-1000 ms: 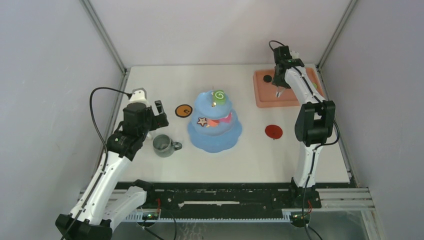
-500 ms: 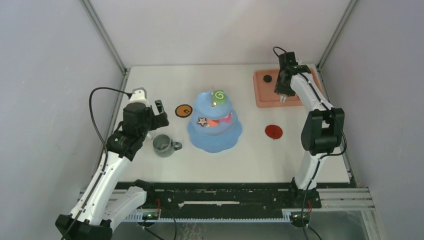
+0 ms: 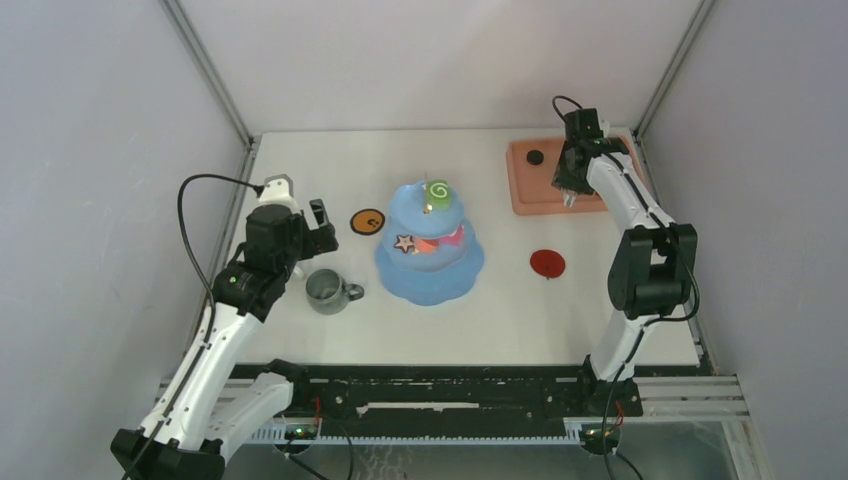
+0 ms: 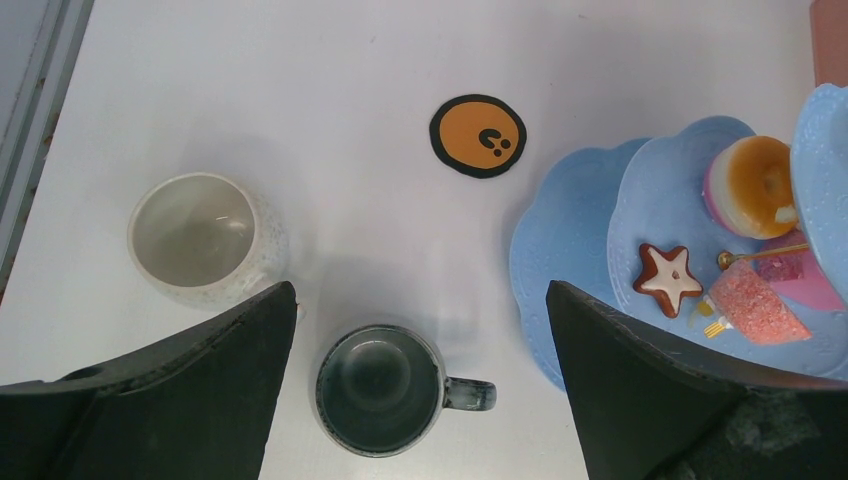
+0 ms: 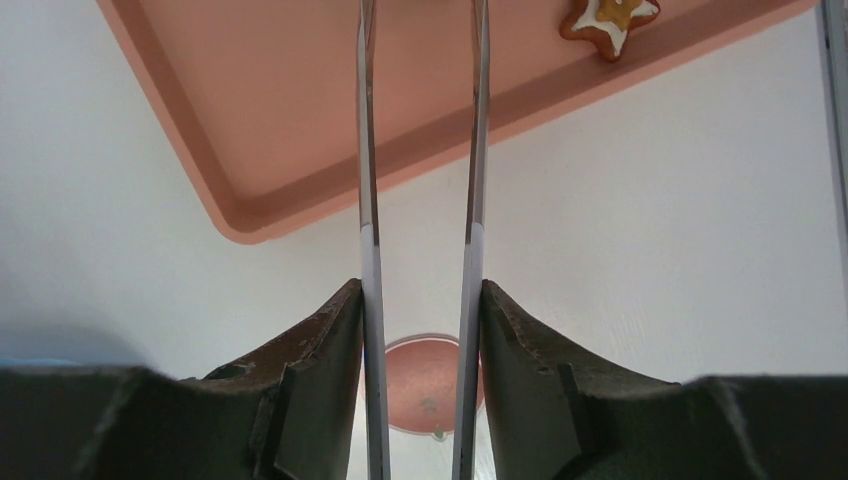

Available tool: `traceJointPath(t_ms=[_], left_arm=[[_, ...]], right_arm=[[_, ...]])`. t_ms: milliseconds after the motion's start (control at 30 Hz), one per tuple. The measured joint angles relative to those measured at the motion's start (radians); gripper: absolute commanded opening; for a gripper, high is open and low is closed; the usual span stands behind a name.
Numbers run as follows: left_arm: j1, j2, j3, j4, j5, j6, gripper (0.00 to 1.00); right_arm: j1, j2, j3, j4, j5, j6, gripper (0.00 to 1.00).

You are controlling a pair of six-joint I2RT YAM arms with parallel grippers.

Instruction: Serve the afternoon tea

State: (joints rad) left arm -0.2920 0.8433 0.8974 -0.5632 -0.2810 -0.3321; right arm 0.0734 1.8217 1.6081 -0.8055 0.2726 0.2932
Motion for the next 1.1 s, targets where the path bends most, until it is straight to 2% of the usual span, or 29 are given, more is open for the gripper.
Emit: traceJointPath(t_ms=[400,567,733,800,867,900,1100], left_arm=[[0.000,0.000,0.000,0.000,0.000,0.000,1.00],[0.000,0.001,0.000,0.000,0.000,0.000,1.00],[0.000,0.005,0.000,0.000,0.000,0.000,1.00],[0.000,0.010,0.000,0.000,0.000,0.000,1.00],[0.000,0.016,0.000,0.000,0.000,0.000,1.00],[0.000,0.018,0.000,0.000,0.000,0.000,1.00],[0.001,0.021,0.000,0.000,0.000,0.000,1.00]], right_arm=[[0.006,0.093,0.032,0.039,0.010,0.031,0.51],[0.006,0.107,0.041,0.051,0.044,0.053,0.45],[0.005,0.110,0.041,0.057,0.053,0.055,0.29],[0.004,0.112,0.041,0.061,0.057,0.053,0.19],[0.001,0.113,0.041,0.064,0.059,0.049,0.03],[0.000,0.113,0.041,0.064,0.059,0.049,0.00],[-0.002,0.112,0.038,0.075,0.052,0.045,0.00]])
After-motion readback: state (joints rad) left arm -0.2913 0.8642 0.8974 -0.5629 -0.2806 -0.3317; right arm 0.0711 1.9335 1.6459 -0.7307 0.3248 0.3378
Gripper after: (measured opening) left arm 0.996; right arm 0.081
